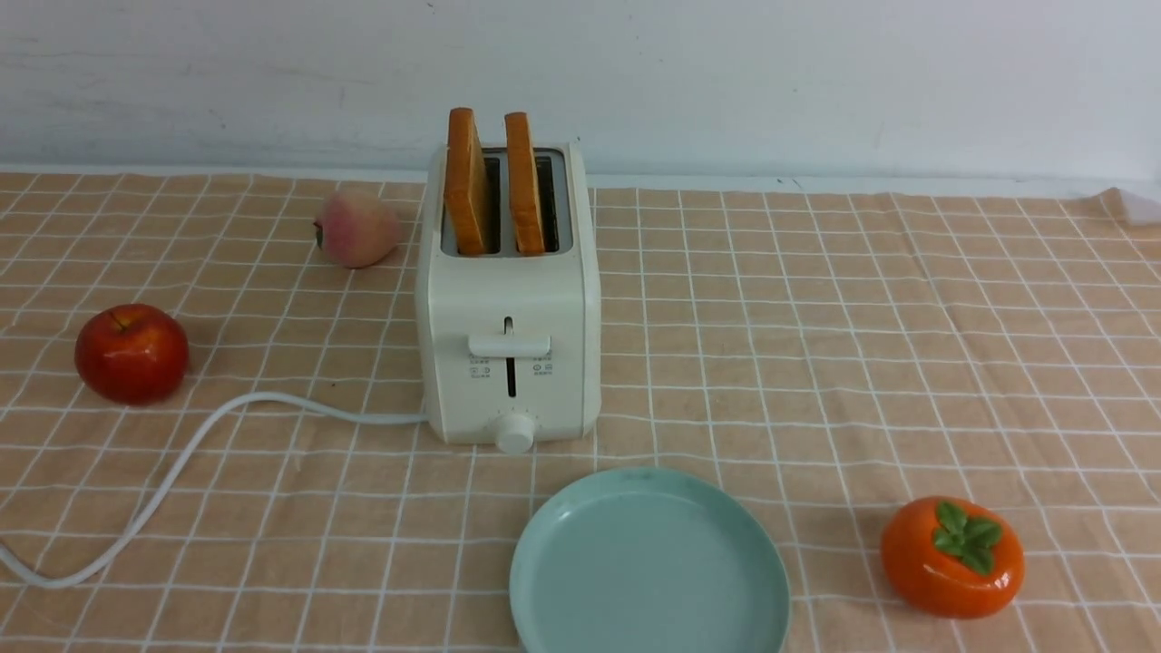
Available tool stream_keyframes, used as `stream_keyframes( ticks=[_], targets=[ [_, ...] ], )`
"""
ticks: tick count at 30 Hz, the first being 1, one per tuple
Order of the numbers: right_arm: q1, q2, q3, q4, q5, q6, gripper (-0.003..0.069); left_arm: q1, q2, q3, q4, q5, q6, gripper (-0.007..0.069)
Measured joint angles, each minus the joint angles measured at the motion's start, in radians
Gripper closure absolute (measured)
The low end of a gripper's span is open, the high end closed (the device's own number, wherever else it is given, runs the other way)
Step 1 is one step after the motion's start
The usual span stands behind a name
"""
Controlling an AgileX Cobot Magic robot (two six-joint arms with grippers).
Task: Take toasted bread from bread machine on light coffee tablecloth place on plate.
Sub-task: 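Grasp the toast slice in the toaster and pull it up out of the slot with the right gripper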
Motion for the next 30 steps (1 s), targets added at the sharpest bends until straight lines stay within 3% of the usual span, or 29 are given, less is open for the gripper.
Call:
stream_keyframes(
  ticks=[2, 4, 5, 6, 7, 8, 11, 15, 19, 22, 24, 28, 29, 30],
  targets=[
    [0.000, 0.056, -0.117, 0.018, 0.048, 0.000, 0.0419, 0.000, 0.053, -0.113, -0.001, 0.051, 0.000, 0.0459],
    [0.000, 0.170, -0.355, -0.017, 0.189, 0.000, 0.0419, 0.000, 0.161, -0.331, -0.002, 0.212, -0.002, 0.0456],
    [0.000, 0.170, -0.355, -0.024, 0.202, 0.000, 0.0419, 0.000, 0.177, -0.348, -0.002, 0.229, -0.002, 0.0456],
    [0.000, 0.258, -0.537, -0.106, 0.333, 0.000, 0.0419, 0.000, 0.240, -0.491, -0.004, 0.403, -0.002, 0.0452],
    [0.000, 0.268, -0.554, -0.126, 0.350, 0.000, 0.0419, 0.000, 0.255, -0.506, -0.004, 0.425, -0.002, 0.0450],
    [0.000, 0.338, -0.684, -0.199, 0.492, 0.000, 0.0419, 0.000, 0.317, -0.616, -0.005, 0.600, -0.002, 0.0447],
    [0.000, 0.451, -0.866, -0.257, 0.802, 0.001, 0.0419, 0.000, 0.418, -0.756, -0.007, 0.895, -0.002, 0.0444],
    [0.000, 0.579, -0.976, -0.267, 1.148, 0.001, 0.0419, 0.000, 0.530, -0.796, 0.000, 1.203, -0.002, 0.0442],
    [0.000, 0.677, -0.940, -0.255, 1.309, 0.001, 0.0419, 0.000, 0.613, -0.796, 0.013, 1.324, -0.002, 0.0438],
    [0.000, 0.753, -0.856, -0.133, 1.318, -0.011, 0.0419, 0.000, 0.660, -0.783, -0.020, 1.316, -0.009, 0.0434],
    [0.000, 0.812, -0.800, 0.024, 1.311, -0.081, 0.0419, 0.000, 0.685, -0.759, -0.090, 1.293, -0.019, 0.0431],
    [0.000, 0.962, -0.750, 0.427, 1.332, -0.472, 0.0419, 0.000, 0.711, -0.703, -0.256, 1.282, -0.025, 0.0428],
    [0.000, 0.962, -0.750, 0.448, 1.334, -0.472, 0.0419, 0.000, 0.711, -0.699, -0.266, 1.282, -0.025, 0.0428],
    [0.000, 1.000, -0.748, 0.532, 1.342, -0.591, 0.0419, 0.000, 0.714, -0.686, -0.297, 1.286, -0.025, 0.0427]
  ],
)
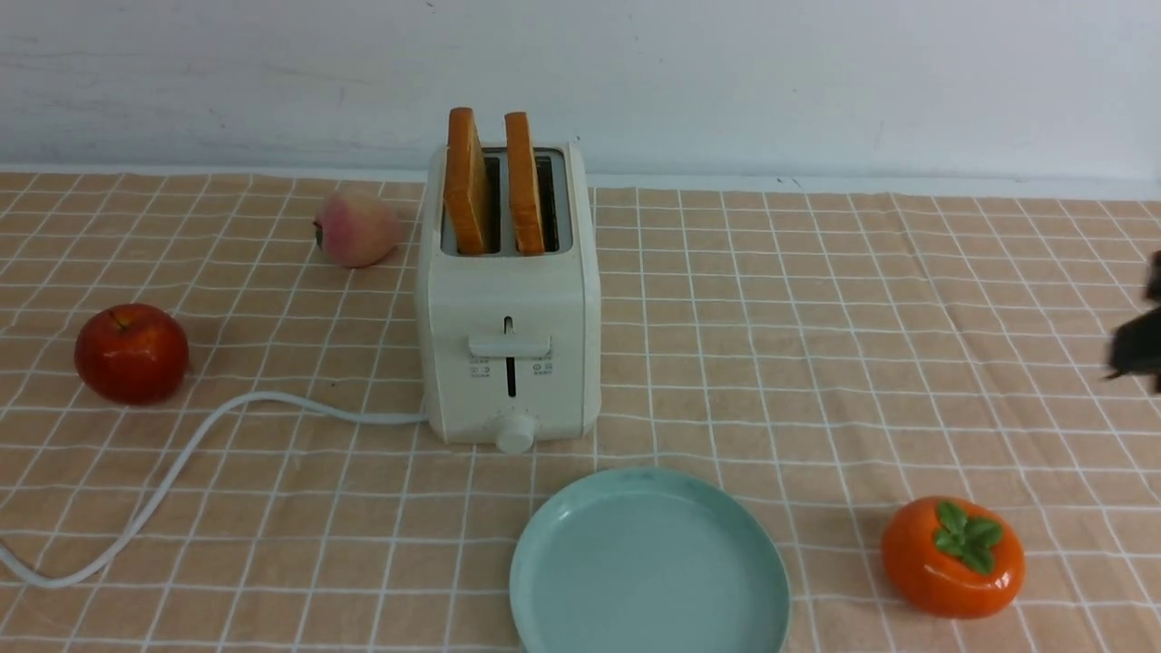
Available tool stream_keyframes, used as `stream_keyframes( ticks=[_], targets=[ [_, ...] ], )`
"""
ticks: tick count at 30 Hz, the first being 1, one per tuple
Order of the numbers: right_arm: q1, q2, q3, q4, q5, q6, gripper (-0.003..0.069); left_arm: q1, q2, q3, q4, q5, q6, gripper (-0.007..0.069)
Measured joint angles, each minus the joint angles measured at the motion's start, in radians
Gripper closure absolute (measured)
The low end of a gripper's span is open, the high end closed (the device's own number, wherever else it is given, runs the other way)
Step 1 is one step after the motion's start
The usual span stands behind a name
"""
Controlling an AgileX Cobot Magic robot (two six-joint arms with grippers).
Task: Take toasted bread from bread machine on light coffee tablecloth place on plate.
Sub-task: 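Grasp the toast slice in the toaster and pull it up out of the slot with the right gripper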
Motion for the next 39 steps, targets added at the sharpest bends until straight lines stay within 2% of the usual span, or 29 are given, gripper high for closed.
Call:
stream_keyframes(
  ticks=[1, 2, 4, 7, 10, 12, 13, 16, 18, 20, 21, 24, 30, 34, 39],
  targets=[
    [0.001, 0.061, 0.000, 0.168, 0.007, -0.151, 0.0419, 0.000, 0.003, 0.029, -0.056, 0.013, 0.000, 0.0426],
    [0.001, 0.098, 0.000, 0.253, 0.006, -0.258, 0.0419, 0.000, 0.003, 0.042, -0.076, 0.025, 0.000, 0.0425],
    [0.001, 0.163, -0.001, 0.388, 0.007, -0.371, 0.0419, 0.000, 0.003, 0.061, -0.096, 0.055, 0.000, 0.0424],
    [0.025, 0.266, -0.047, 0.507, 0.030, -0.519, 0.0415, 0.000, 0.003, 0.093, -0.105, 0.124, 0.015, 0.0419],
    [0.093, 0.350, -0.148, 0.504, 0.044, -0.541, 0.0394, 0.000, 0.003, 0.115, -0.105, 0.180, 0.033, 0.0416],
    [0.136, 0.383, -0.208, 0.470, 0.045, -0.522, 0.0375, 0.000, 0.003, 0.122, -0.105, 0.208, 0.039, 0.0414],
    [0.211, 0.433, -0.311, 0.383, 0.042, -0.465, 0.0347, 0.000, 0.003, 0.130, -0.106, 0.235, 0.042, 0.0412],
    [0.335, 0.518, -0.490, 0.205, 0.040, -0.305, 0.0293, 0.000, 0.003, 0.142, -0.106, 0.258, 0.044, 0.0409],
    [0.424, 0.590, -0.623, 0.038, 0.038, -0.154, 0.0254, 0.000, 0.003, 0.150, -0.106, 0.266, 0.044, 0.0407],
    [0.462, 0.622, -0.677, -0.034, 0.034, -0.088, 0.0245, 0.000, 0.003, 0.155, -0.108, 0.270, 0.044, 0.0407],
    [0.514, 0.672, -0.755, -0.151, 0.015, 0.016, 0.0232, 0.000, 0.003, 0.163, -0.116, 0.278, 0.044, 0.0407],
    [0.590, 0.754, -0.867, -0.285, -0.048, 0.130, 0.0225, 0.000, 0.003, 0.178, -0.126, 0.291, 0.045, 0.0407],
    [0.658, 0.908, -1.064, -0.431, -0.095, 0.225, 0.0223, 0.000, 0.003, 0.188, -0.129, 0.353, 0.068, 0.0398],
    [0.657, 1.013, -1.179, -0.525, -0.079, 0.274, 0.0223, -0.034, 0.003, 0.188, -0.125, 0.388, 0.071, 0.0393],
    [0.646, 1.073, -1.212, -0.606, -0.071, 0.324, 0.0223, -0.083, 0.003, 0.188, -0.126, 0.397, 0.073, 0.0389]
  ],
)
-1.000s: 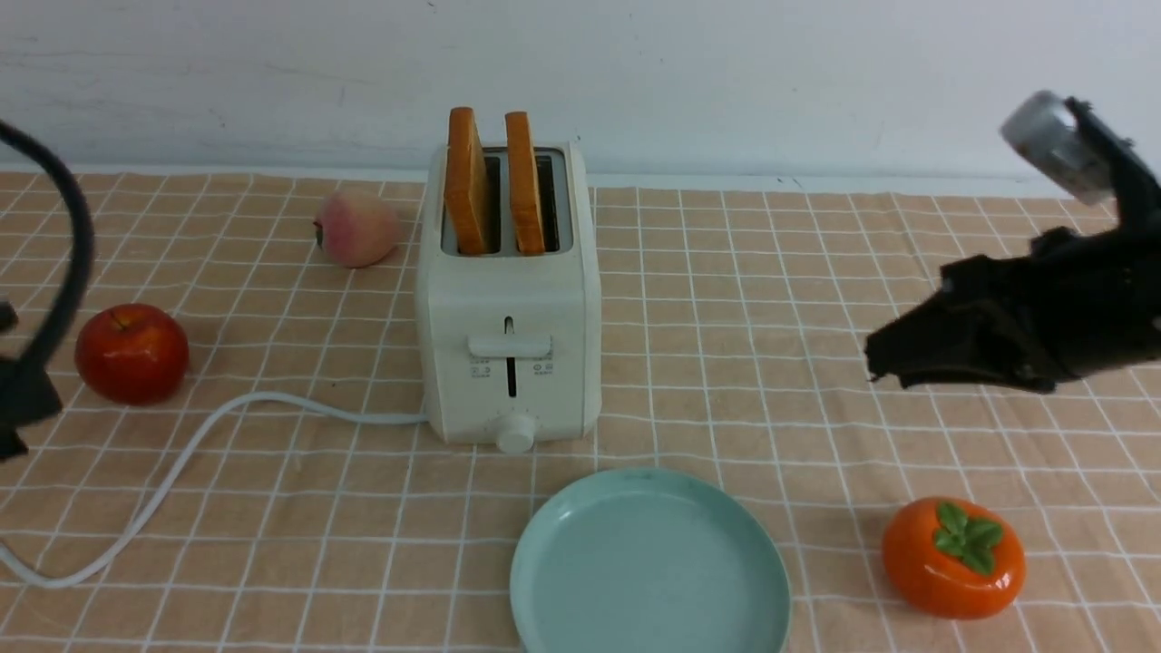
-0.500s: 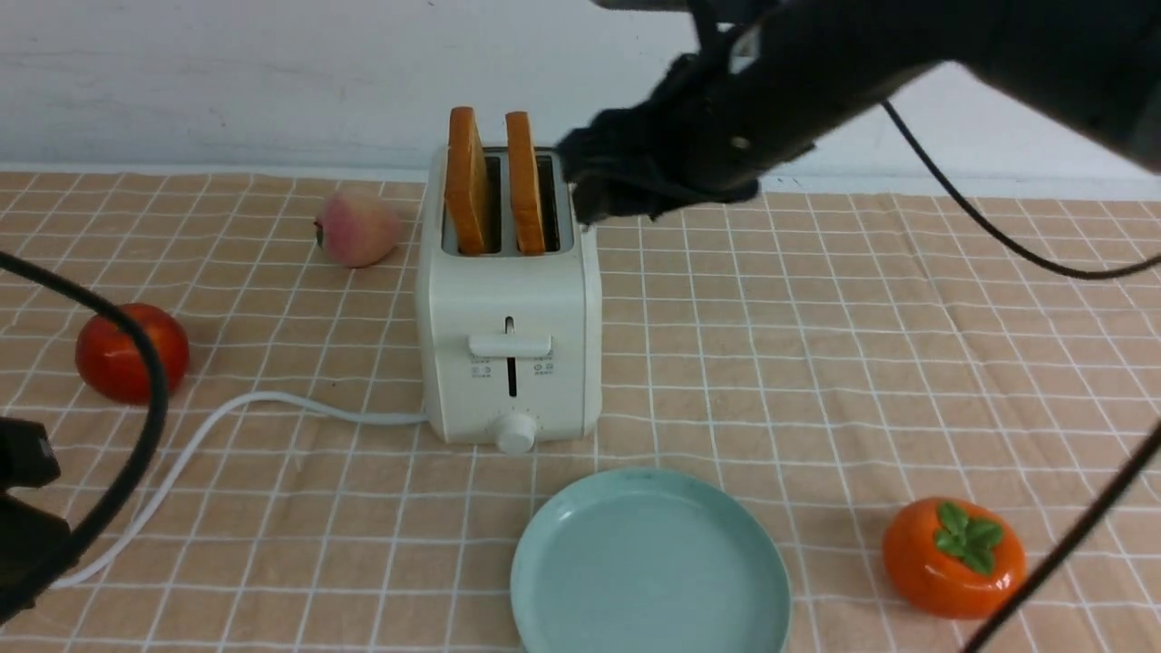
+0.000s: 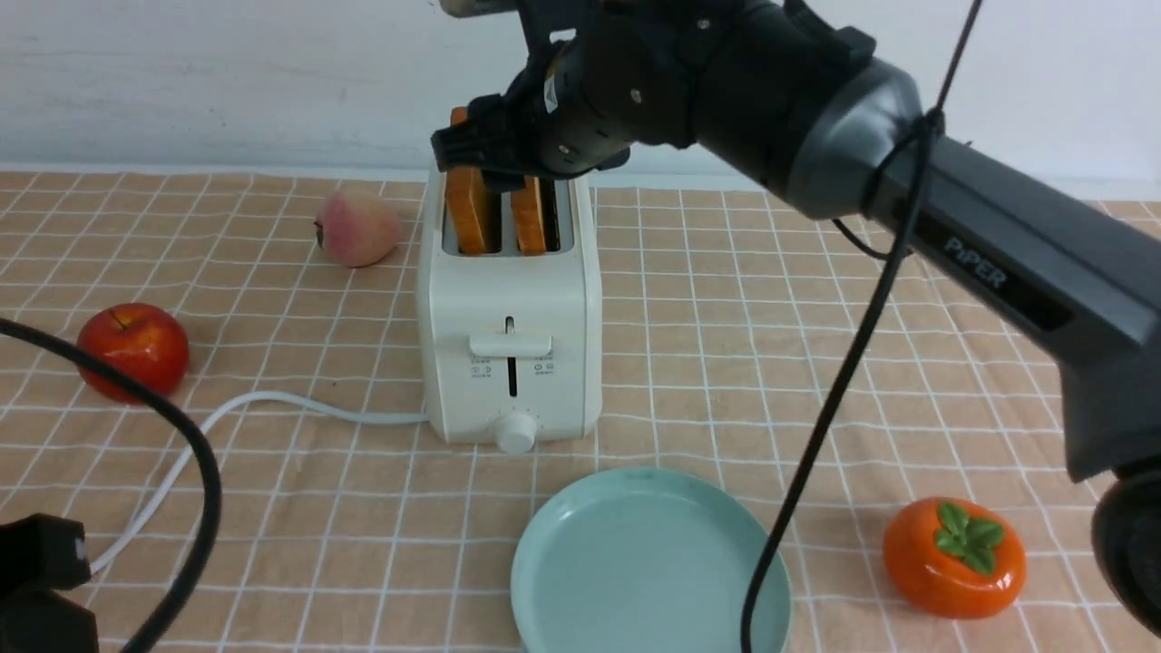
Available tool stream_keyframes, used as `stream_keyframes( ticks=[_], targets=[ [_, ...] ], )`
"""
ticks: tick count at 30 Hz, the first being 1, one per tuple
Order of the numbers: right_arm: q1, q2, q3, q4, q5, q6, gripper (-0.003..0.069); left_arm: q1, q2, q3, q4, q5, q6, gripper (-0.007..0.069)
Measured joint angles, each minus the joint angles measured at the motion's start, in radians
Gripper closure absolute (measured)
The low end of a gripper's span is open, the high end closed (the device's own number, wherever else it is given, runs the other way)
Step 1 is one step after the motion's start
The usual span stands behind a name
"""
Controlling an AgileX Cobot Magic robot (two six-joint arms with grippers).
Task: Take toasted bread from bread machine on light coffee tablecloth place on plate.
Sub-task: 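Grasp the toast slice in the toaster and pull it up out of the slot with the right gripper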
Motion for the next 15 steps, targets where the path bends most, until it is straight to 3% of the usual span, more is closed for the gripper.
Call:
stream_keyframes(
  ticks=[10, 13, 15],
  targets=[
    [-0.011, 0.034, -0.005, 0.007, 0.011, 0.078, 0.0260, -0.010, 0.000, 0.000, -0.001, 0.011, 0.001, 0.0387],
    [-0.013, 0.036, -0.006, 0.034, 0.010, 0.079, 0.0321, -0.010, 0.000, 0.000, -0.001, 0.011, 0.001, 0.0387],
    [-0.014, 0.036, -0.006, 0.067, 0.008, 0.079, 0.0446, -0.010, 0.000, 0.000, -0.001, 0.012, 0.001, 0.0387]
  ],
)
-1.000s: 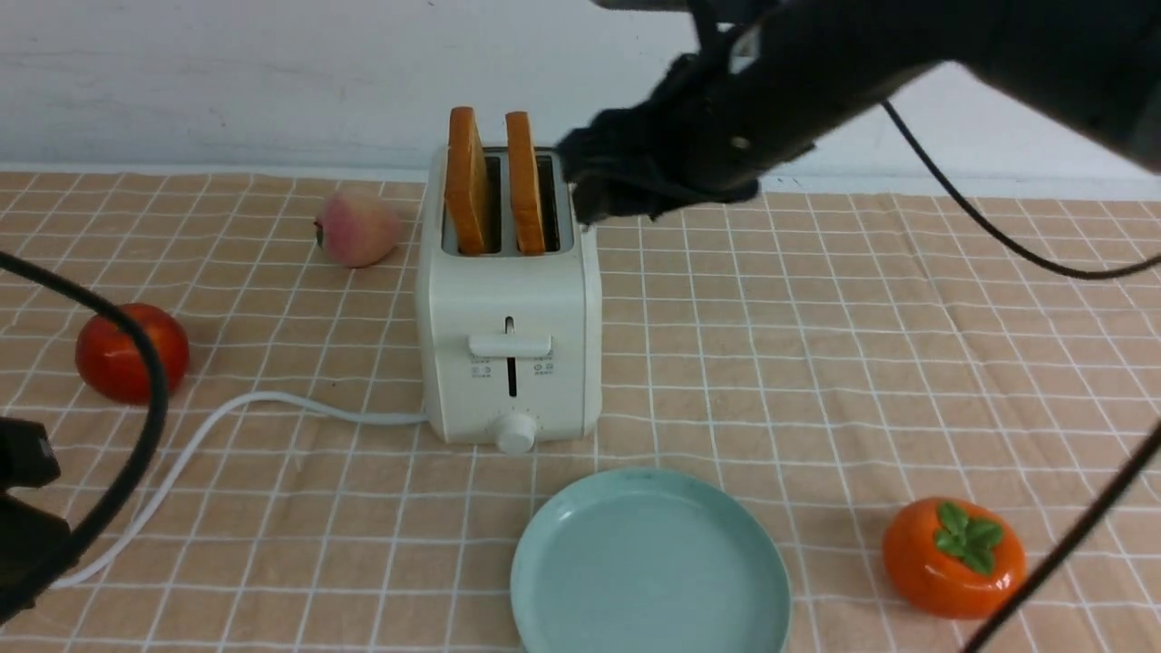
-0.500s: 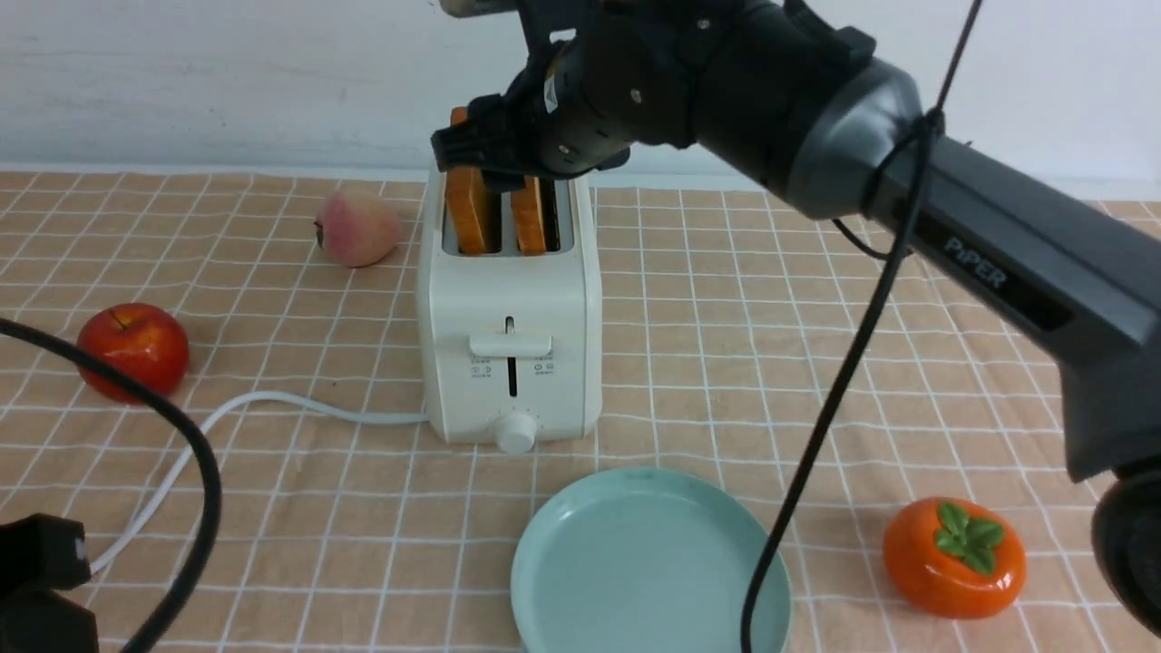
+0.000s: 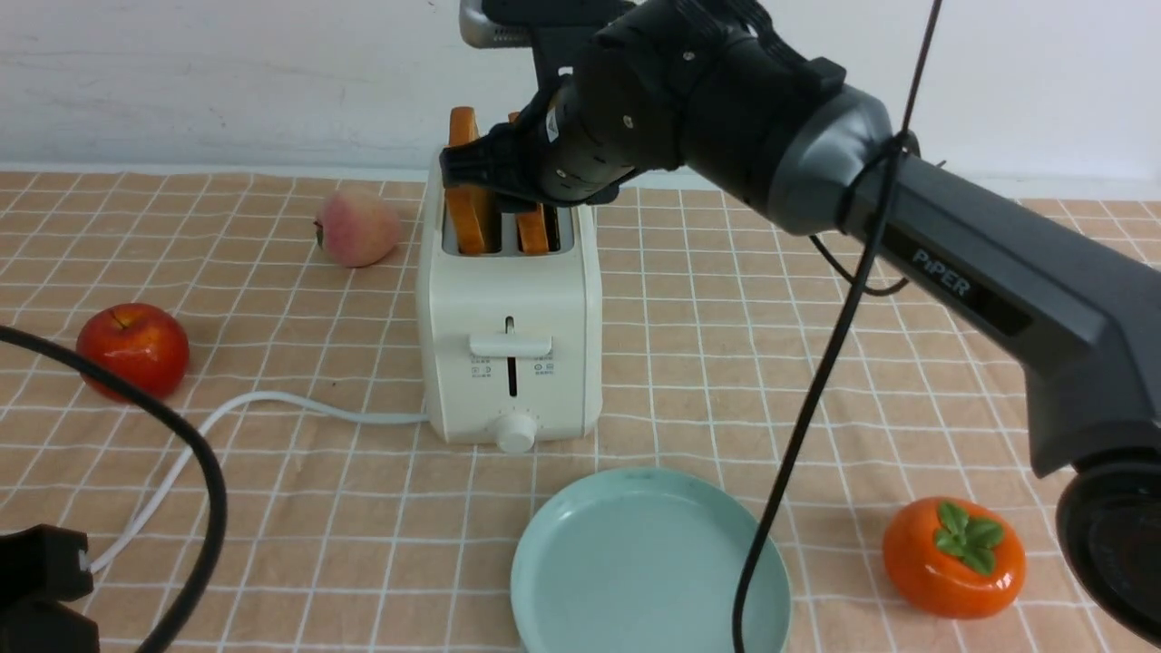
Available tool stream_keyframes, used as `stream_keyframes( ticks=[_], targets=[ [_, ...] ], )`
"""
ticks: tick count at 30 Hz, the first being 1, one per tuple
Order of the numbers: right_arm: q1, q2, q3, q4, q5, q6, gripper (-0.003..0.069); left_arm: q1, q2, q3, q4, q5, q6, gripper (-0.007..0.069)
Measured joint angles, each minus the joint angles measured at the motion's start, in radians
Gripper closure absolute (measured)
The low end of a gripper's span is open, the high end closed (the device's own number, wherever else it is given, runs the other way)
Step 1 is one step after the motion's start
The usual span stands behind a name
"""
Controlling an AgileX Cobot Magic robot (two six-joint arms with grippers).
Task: Take toasted bread from bread machine on light coffee tablecloth place on plate.
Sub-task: 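Grasp the toast slice in the toaster and pull it up out of the slot with the right gripper, then place the held slice of bread on top of the slice on the plate with the right gripper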
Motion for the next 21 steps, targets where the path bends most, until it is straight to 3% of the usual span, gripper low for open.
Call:
stream_keyframes(
  ticks=[2, 4, 13, 17, 21],
  targets=[
    [0.000, 0.000, -0.002, 0.008, -0.001, -0.001, 0.0548, 0.000, 0.000, 0.000, 0.000, 0.000, 0.000, 0.0387],
    [-0.001, -0.004, -0.005, 0.009, 0.002, -0.001, 0.0573, 0.000, 0.000, 0.000, 0.000, 0.002, 0.000, 0.0387],
    [-0.050, -0.117, -0.132, 0.015, 0.093, -0.001, 0.0567, 0.000, 0.000, 0.000, 0.000, -0.009, 0.000, 0.0387],
    [-0.118, -0.251, -0.183, 0.011, 0.183, -0.069, 0.0567, 0.000, 0.000, 0.000, 0.001, -0.023, 0.000, 0.0387],
    [-0.223, -0.429, -0.073, 0.012, 0.249, -0.111, 0.0567, 0.000, 0.000, 0.000, 0.001, -0.038, 0.000, 0.0387]
  ],
)
